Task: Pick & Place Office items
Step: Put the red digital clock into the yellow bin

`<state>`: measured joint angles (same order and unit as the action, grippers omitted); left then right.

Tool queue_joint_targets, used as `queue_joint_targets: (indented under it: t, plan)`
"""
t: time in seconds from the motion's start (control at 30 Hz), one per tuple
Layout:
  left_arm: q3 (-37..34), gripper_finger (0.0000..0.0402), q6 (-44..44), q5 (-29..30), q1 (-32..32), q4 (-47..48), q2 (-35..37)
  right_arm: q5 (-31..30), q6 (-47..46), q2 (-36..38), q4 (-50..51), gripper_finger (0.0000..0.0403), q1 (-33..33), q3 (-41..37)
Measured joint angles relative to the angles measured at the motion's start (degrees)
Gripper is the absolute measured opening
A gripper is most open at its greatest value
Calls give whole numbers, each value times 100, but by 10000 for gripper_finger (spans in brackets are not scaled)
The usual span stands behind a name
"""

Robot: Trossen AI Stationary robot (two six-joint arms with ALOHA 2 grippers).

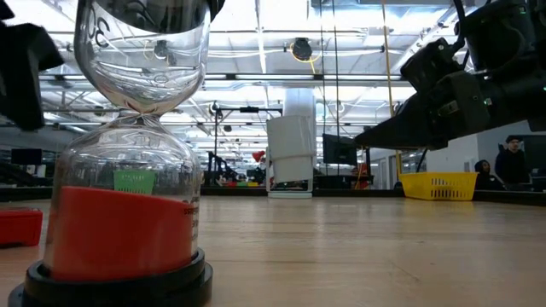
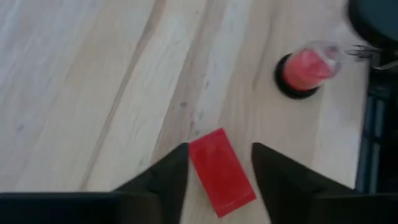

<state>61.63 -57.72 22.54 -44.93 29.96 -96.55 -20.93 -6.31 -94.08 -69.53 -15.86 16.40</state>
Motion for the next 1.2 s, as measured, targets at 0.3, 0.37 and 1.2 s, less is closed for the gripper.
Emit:
queue_joint_targets:
  t: [0.3, 0.37, 1.2]
  plan:
    - [363, 327, -905, -324, 28, 422, -513, 1, -8, 0, 97, 0, 0, 0]
    - [363, 346, -1016, -418, 36, 417, -628, 0, -8, 0, 95, 0, 0, 0]
    - [374, 164, -219, -1141, 114, 878, -1137, 2, -52, 0, 123, 0, 0, 0]
